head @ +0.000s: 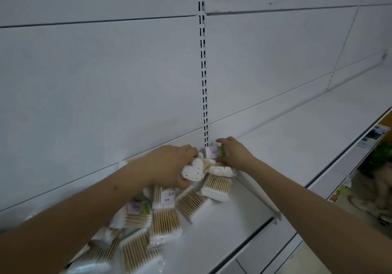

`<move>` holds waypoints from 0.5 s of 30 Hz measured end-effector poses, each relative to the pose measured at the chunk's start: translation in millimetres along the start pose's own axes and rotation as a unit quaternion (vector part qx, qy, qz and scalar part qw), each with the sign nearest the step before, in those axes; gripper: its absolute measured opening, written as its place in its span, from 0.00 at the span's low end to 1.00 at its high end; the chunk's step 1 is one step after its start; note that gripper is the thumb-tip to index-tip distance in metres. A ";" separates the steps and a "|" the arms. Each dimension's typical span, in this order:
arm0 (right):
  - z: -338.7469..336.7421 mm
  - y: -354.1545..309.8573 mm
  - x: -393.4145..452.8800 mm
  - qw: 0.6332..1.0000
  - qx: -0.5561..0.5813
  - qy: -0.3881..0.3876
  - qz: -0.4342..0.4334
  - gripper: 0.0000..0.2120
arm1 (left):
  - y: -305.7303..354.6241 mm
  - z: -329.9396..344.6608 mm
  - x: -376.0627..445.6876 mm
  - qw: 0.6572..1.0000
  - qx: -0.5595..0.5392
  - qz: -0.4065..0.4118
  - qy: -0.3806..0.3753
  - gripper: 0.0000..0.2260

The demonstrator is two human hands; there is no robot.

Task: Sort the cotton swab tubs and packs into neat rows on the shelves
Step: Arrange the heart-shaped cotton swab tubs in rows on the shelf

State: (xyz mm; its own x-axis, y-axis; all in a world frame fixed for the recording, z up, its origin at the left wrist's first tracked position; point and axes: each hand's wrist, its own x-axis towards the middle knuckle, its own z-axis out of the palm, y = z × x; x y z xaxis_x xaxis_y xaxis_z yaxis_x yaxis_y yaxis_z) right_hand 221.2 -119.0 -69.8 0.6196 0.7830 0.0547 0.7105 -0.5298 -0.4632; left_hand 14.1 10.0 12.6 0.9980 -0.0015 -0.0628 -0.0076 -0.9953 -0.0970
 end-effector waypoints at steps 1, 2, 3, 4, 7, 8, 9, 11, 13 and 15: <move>-1.3 -1.0 0.7 1.000 -0.016 -0.012 -0.006 0.27 | -1.1 -5.4 0.4 1.000 -0.019 0.000 -0.004 0.28; -2.1 -0.9 1.4 0.999 -0.026 -0.021 -0.012 0.26 | -2.3 -10.3 1.2 0.999 -0.035 0.002 -0.005 0.28; -3.0 -0.5 2.3 0.999 -0.031 -0.028 -0.012 0.25 | -3.3 -15.0 2.4 0.999 -0.043 0.008 0.000 0.28; -3.0 0.6 3.2 0.999 -0.030 -0.031 -0.010 0.24 | -4.9 -18.6 4.4 0.999 -0.048 0.014 0.011 0.29; -1.1 4.0 1.5 1.000 -0.024 -0.019 0.002 0.22 | -10.6 -26.2 15.8 0.996 -0.082 0.015 0.042 0.31; -0.2 6.7 0.4 1.000 -0.019 -0.007 0.007 0.21 | -11.6 -28.4 20.8 0.993 -0.101 0.017 0.050 0.31; 0.2 10.0 -1.5 1.000 -0.011 0.008 0.012 0.21 | -11.9 -30.4 26.4 0.991 -0.119 0.022 0.059 0.30; -0.4 19.7 -5.6 0.999 0.013 0.049 0.017 0.25 | -10.3 -33.9 38.6 0.987 -0.138 0.034 0.077 0.29; -5.4 29.7 -10.7 0.994 0.060 0.087 0.029 0.32 | -6.0 -35.9 51.4 0.982 -0.162 0.041 0.089 0.27; -12.8 38.8 -16.0 0.987 0.112 0.111 0.042 0.34 | 0.3 -34.8 65.5 0.976 -0.190 0.046 0.097 0.25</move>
State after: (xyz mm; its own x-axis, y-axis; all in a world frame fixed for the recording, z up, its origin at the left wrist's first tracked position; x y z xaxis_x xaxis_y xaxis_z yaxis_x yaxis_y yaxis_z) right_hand 243.1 -156.2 -77.4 0.7493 0.6347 0.1889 0.5769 -0.4857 -0.6567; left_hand 81.6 6.2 43.0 0.9874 -0.0743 0.1395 -0.1111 -0.9540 0.2784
